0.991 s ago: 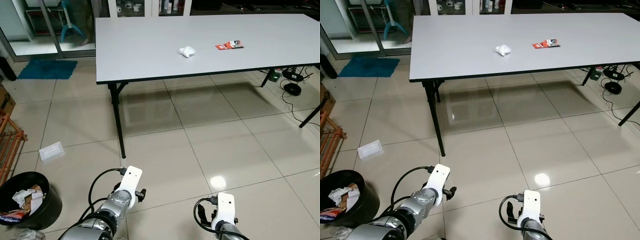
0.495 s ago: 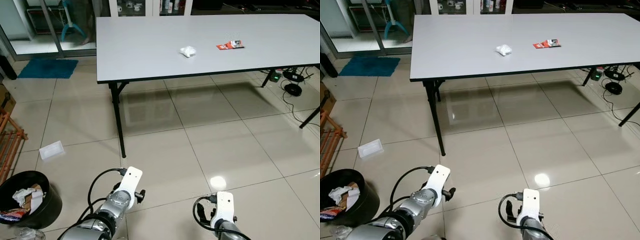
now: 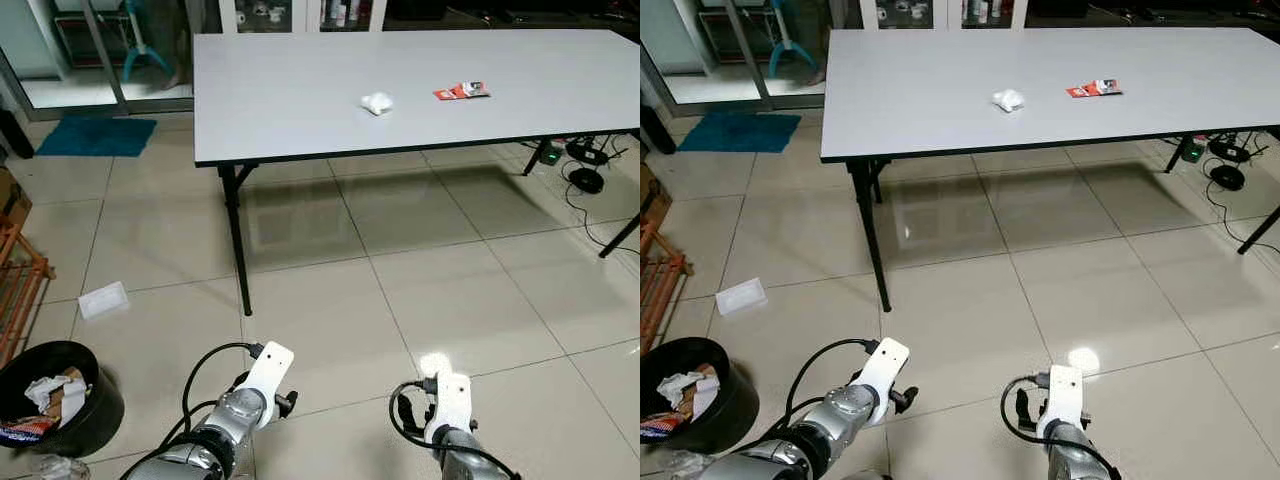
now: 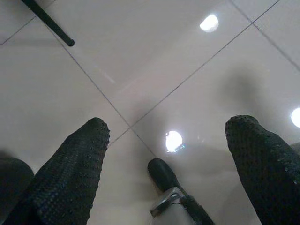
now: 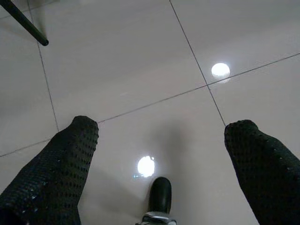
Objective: Picking trash to rubbish bin
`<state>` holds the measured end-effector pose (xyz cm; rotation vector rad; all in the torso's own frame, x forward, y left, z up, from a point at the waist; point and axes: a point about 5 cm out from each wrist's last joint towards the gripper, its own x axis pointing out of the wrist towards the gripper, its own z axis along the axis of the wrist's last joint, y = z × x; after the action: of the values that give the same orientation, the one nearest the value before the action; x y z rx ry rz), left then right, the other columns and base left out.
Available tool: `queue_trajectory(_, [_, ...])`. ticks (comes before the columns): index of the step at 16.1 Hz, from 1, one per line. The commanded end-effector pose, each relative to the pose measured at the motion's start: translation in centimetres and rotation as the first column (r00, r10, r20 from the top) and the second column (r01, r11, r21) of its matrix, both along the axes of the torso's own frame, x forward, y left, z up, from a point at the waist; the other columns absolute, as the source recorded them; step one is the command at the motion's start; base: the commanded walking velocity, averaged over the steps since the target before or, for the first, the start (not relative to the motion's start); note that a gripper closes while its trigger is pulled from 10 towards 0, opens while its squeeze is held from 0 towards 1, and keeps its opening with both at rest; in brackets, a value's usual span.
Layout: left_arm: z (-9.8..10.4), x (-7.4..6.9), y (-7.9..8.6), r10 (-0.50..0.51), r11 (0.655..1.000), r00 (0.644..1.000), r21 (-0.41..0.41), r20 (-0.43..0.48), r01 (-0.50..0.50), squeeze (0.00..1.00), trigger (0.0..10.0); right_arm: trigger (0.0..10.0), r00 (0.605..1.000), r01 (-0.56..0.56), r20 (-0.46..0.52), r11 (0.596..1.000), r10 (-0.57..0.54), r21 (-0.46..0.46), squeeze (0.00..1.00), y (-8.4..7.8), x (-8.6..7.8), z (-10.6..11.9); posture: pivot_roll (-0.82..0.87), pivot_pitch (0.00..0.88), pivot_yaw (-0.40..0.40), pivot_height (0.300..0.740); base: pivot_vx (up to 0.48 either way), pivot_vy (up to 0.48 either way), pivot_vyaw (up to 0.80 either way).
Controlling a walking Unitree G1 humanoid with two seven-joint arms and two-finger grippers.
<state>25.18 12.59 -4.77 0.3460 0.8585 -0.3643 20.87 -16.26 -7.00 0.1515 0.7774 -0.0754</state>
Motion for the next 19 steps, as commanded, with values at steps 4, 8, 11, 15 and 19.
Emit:
queue_trajectory(4, [0.0, 0.0, 1.0, -0.060, 0.997, 0.998, 0.046, -0.002, 0.060, 0.00, 10.0, 10.0, 0.999, 0.033, -0.016, 0.999, -0.033, 0.001, 0.00, -0.6, -0.7, -0.4, 0.12, 0.000, -0.024, 0.740, 0.000, 0.000, 0.00])
queue_trajectory(8, [0.2, 0.2, 1.5, -0.068, 0.995, 0.998, 0.070, 0.010, 0.067, 0.00, 10.0, 10.0, 0.999, 0.030, -0.020, 0.999, -0.029, 0.019, 0.00, 0.0, -1.7, -0.8, 0.12, 0.000, -0.022, 0.740, 0.000, 0.000, 0.00])
queue_trajectory(11, [0.3, 0.4, 1.0, -0.069, 0.996, 0.998, 0.049, 0.013, 0.069, 0.00, 10.0, 10.0, 1.000, 0.010, -0.018, 1.000, -0.010, -0.005, 0.00, 0.3, -2.0, -0.9, 0.13, 0.000, -0.018, 0.740, 0.000, 0.000, 0.00])
queue_trajectory(15, [0.0, 0.0, 1.1, -0.083, 0.994, 0.997, 0.068, 0.007, 0.083, 0.00, 10.0, 10.0, 1.000, 0.022, -0.022, 0.999, -0.023, -0.029, 0.00, 1.1, -2.6, -1.2, 0.12, 0.000, -0.022, 0.740, 0.000, 0.000, 0.00])
queue_trajectory(19, [-0.3, -0.4, 0.9, -0.073, 0.996, 0.997, 0.059, 0.008, 0.072, 0.00, 10.0, 10.0, 0.999, 0.039, -0.013, 0.998, -0.040, -0.055, 0.00, 1.4, -2.9, -1.3, 0.12, 0.000, -0.033, 0.740, 0.000, 0.000, 0.00])
